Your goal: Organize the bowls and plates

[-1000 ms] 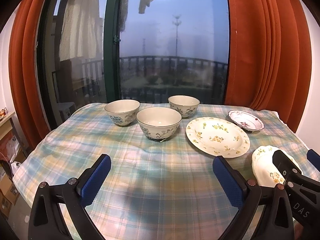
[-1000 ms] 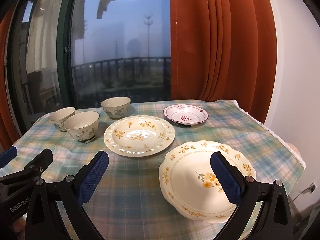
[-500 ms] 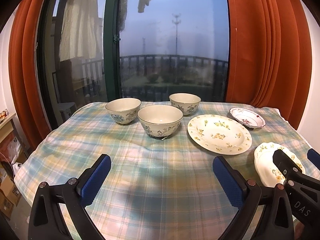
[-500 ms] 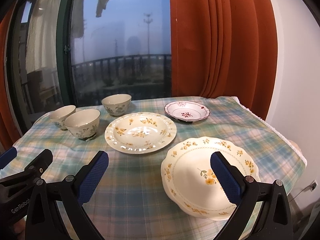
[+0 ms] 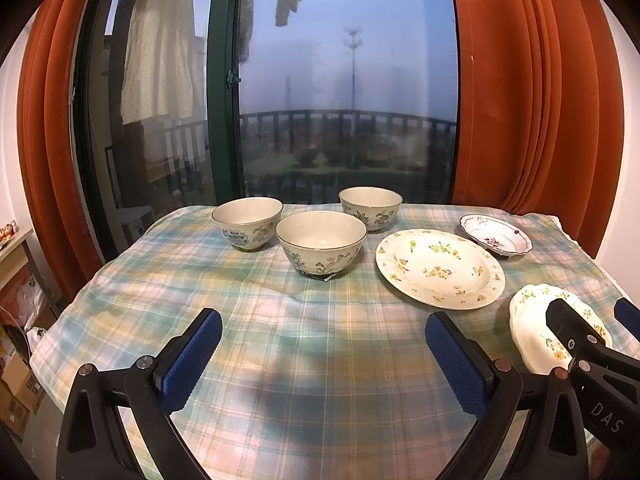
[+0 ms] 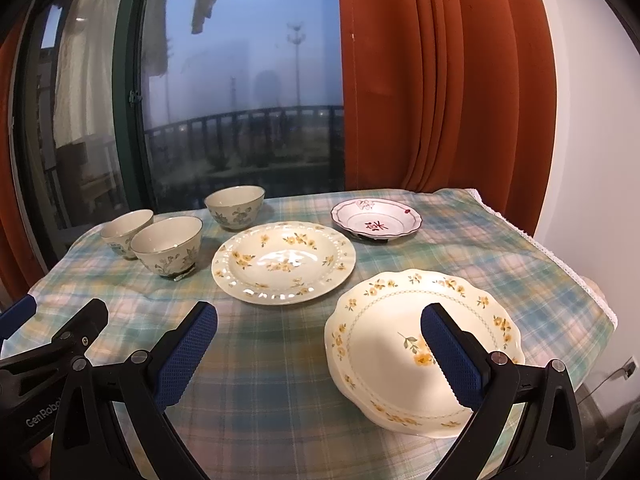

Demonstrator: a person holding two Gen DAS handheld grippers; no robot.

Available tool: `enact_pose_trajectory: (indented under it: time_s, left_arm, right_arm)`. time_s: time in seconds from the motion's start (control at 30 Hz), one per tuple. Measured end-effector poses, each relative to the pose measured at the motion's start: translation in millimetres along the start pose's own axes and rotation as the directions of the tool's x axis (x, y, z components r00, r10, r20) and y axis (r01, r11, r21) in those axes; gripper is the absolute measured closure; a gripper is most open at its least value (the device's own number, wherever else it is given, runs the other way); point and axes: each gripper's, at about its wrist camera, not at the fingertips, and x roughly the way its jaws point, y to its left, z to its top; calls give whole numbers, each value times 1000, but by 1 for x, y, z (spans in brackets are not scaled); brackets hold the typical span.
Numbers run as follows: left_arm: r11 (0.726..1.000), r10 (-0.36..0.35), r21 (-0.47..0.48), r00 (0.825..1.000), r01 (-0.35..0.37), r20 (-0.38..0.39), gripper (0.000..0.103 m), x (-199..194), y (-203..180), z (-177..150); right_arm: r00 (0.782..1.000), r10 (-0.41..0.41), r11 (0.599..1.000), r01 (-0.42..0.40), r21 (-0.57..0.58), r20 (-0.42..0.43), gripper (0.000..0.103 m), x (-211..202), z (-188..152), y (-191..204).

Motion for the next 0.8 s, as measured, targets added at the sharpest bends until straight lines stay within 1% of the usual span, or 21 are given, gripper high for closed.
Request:
enact_pose_trajectory:
  time_s: [0.6,0.8]
  left_arm:
    - [1000,7,15,1000,-6,-7,1,-3,-5,1]
    - [1000,6,17,1000,-6,-9,1,-3,-6,0]
  right_arm:
    - [1000,1,1000,-1,-3,-1,0,-4,-3,-3]
    - [1000,6,1000,-6,-1,-15,0,-3,-3,-4]
